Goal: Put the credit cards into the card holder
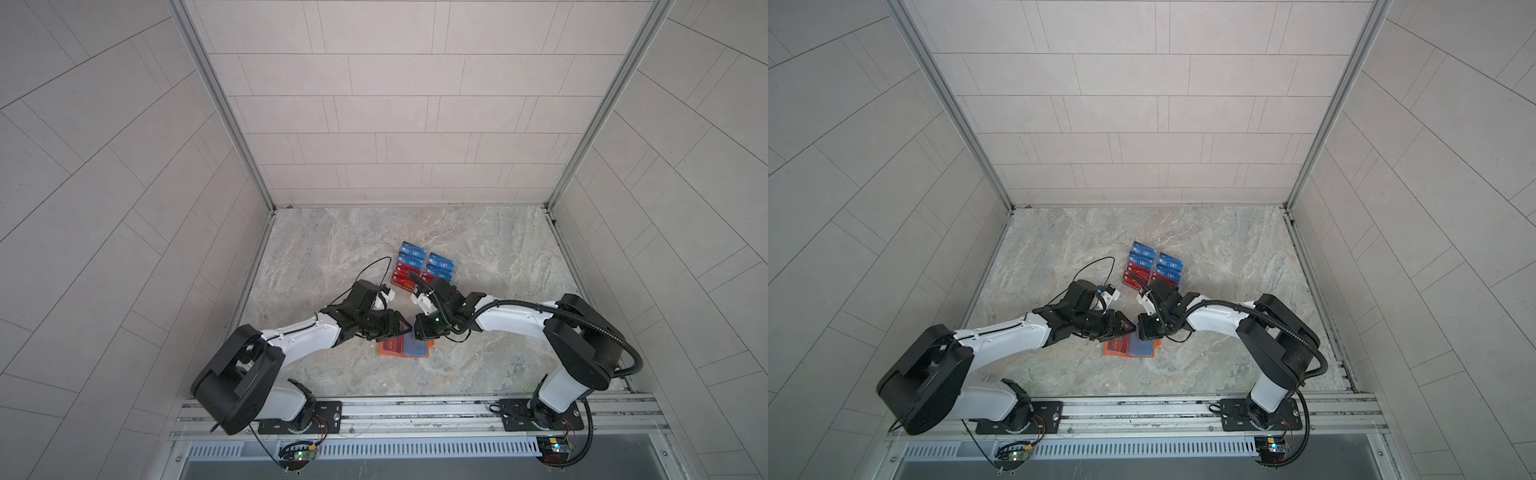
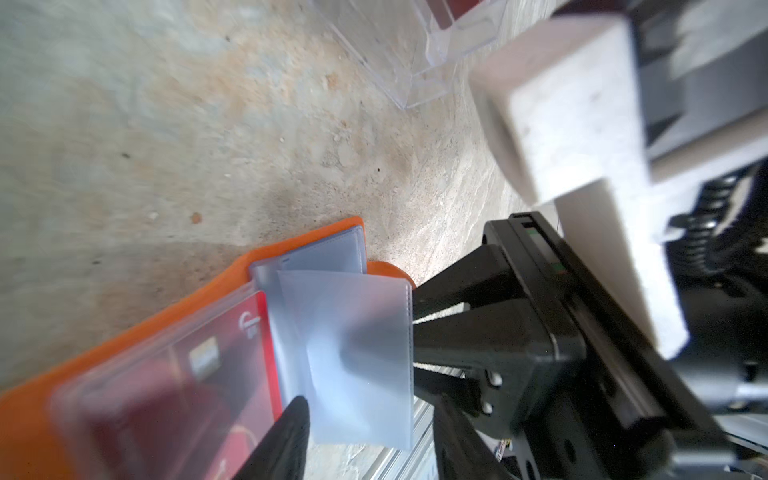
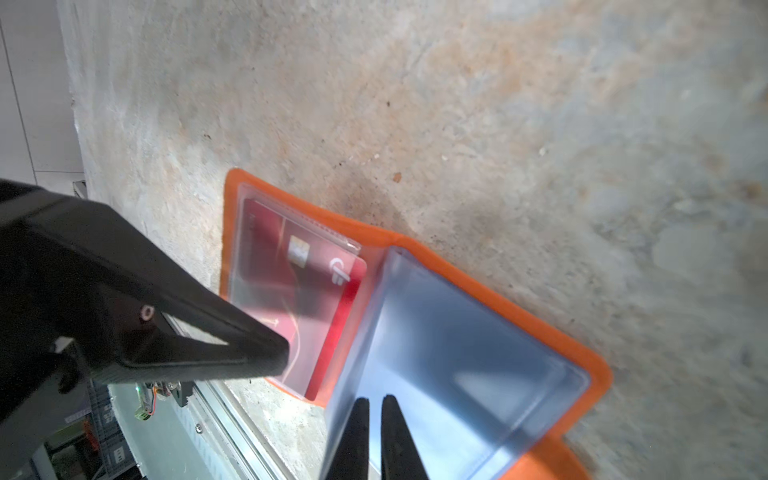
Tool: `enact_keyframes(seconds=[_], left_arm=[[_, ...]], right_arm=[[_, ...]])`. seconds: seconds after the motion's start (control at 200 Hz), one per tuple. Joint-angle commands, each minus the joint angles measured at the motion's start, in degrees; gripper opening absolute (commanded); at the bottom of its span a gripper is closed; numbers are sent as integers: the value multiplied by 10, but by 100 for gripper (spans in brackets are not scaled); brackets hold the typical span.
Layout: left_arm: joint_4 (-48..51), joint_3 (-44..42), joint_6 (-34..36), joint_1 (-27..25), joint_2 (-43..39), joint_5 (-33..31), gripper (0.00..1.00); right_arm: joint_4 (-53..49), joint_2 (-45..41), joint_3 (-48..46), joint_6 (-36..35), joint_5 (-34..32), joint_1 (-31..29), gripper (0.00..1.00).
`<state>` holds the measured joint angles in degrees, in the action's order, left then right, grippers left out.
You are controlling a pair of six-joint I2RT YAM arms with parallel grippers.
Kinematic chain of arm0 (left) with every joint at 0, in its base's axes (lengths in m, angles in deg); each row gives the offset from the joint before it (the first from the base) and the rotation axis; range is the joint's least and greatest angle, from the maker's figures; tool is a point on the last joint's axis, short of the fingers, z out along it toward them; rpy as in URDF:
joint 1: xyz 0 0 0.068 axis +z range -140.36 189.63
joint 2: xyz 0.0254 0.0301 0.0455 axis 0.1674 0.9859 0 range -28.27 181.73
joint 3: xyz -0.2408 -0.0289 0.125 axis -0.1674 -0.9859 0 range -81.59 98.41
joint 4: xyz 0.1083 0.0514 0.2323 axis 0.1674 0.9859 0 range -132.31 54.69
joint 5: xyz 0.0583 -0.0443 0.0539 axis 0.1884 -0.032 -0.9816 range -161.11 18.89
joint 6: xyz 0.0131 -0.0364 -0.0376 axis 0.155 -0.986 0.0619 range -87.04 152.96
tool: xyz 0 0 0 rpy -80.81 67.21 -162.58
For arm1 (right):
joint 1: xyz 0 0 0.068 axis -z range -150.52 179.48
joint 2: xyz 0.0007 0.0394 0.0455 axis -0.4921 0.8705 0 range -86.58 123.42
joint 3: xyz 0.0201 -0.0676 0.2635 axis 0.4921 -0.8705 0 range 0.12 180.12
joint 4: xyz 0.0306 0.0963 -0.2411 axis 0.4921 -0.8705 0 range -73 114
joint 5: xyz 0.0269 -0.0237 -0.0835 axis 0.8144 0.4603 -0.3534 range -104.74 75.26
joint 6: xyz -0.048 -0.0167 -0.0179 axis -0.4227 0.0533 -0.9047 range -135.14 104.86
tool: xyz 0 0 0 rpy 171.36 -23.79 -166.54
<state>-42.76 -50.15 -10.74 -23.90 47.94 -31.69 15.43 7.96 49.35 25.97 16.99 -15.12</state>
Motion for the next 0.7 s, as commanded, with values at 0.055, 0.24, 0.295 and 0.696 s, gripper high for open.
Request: enact_keyframes(seconds=[0.055, 0.24, 0.295, 0.696], left_arm=[[114, 1, 37, 35, -81, -73, 55], [174, -5, 62, 43, -124, -127, 59], [181, -11, 66, 43, -133, -138, 60], [149, -27, 59, 11, -140, -95, 47]], right_arm=[[21, 9, 13, 15, 17, -11, 12], [20, 37, 36, 12, 17, -27, 12], [20, 46, 40, 12, 14, -30, 12], [22, 94, 72, 14, -2, -37, 12]])
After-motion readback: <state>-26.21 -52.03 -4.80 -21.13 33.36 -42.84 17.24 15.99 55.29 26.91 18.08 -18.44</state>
